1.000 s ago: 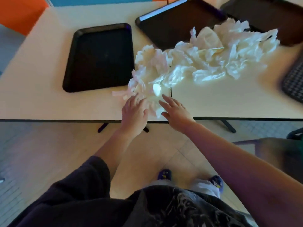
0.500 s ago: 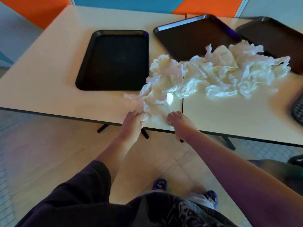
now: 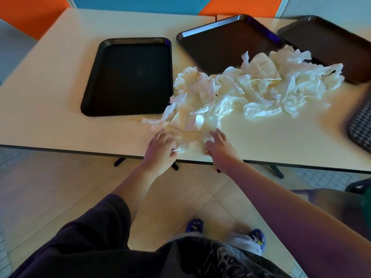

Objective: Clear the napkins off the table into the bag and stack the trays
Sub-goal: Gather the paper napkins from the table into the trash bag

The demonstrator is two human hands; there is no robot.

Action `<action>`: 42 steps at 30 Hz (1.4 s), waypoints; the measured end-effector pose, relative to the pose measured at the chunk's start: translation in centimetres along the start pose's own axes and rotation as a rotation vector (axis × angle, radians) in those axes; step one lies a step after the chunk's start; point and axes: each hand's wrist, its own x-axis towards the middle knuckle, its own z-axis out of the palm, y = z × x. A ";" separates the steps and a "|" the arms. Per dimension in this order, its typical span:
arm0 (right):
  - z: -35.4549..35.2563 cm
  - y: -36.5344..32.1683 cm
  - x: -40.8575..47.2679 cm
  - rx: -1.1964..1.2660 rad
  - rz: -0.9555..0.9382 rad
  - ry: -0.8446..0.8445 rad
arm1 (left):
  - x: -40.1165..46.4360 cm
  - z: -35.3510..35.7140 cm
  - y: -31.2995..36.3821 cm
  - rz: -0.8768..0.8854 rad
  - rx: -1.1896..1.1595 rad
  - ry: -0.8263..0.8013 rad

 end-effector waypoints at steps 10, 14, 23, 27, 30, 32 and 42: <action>-0.4 1.7 -1.2 0.118 -0.021 0.132 | -0.5 1.5 2.5 0.077 -0.175 0.047; -1.4 3.9 -2.7 0.202 0.004 0.195 | -0.1 1.9 4.2 0.103 -0.206 0.033; -4.8 11.9 -7.4 0.241 0.190 0.314 | 4.1 2.5 14.4 0.254 -0.333 0.025; -6.5 16.8 -11.8 0.252 0.262 0.380 | 6.4 4.3 21.6 0.383 -0.342 -0.085; -7.5 21.2 -16.3 0.224 0.361 0.439 | 7.7 6.8 27.8 0.435 -0.342 -0.104; -8.0 24.0 -19.4 0.224 0.450 0.473 | 8.2 8.7 32.0 0.492 -0.339 -0.134; -6.6 36.1 -35.0 0.330 0.946 0.545 | 7.4 18.9 51.2 0.736 -0.403 -0.353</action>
